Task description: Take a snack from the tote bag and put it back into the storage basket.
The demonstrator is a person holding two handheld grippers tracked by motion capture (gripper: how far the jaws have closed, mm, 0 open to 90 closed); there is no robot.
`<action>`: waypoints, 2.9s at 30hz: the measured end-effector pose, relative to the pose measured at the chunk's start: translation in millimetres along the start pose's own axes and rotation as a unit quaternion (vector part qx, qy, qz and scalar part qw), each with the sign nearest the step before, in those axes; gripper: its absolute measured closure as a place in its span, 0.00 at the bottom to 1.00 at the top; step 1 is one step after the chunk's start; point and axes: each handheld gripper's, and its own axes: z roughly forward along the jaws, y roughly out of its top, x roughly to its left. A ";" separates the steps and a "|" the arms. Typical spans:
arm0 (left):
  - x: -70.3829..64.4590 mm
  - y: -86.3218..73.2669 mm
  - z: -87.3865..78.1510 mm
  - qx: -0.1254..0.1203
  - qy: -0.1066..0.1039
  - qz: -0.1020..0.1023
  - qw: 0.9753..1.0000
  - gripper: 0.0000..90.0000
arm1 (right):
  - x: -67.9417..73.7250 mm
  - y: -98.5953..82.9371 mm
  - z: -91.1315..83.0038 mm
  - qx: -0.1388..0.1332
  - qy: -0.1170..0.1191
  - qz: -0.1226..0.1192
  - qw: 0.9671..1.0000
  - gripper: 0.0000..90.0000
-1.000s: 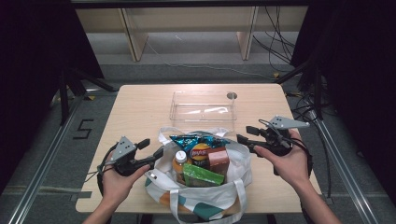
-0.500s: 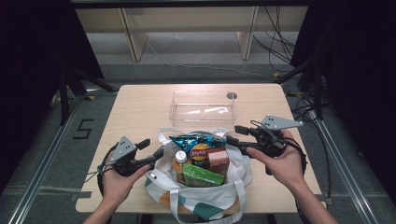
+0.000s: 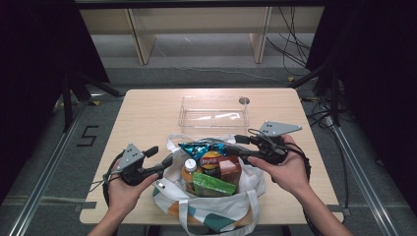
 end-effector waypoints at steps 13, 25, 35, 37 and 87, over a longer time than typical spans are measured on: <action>-1.0 -0.3 0.5 0.001 0.000 -0.002 1.000 0.36 | -9.2 -7.0 14.9 0.041 0.012 0.011 0.999 0.61; -0.2 0.0 0.2 0.005 0.001 0.008 1.000 0.36 | -9.0 -7.7 17.4 0.045 0.005 -0.012 0.999 0.94; 0.7 -0.4 0.1 0.006 0.000 0.011 1.000 0.36 | -2.5 -7.1 13.5 0.022 -0.005 -0.012 1.000 1.00; 0.6 -0.4 0.1 0.007 0.000 0.012 1.000 0.36 | -1.2 -5.9 12.3 0.013 -0.006 -0.014 1.000 1.00; 0.3 -1.3 1.6 0.007 0.001 0.008 1.000 0.37 | -2.1 40.4 -18.9 -0.129 -0.040 -0.019 0.991 1.00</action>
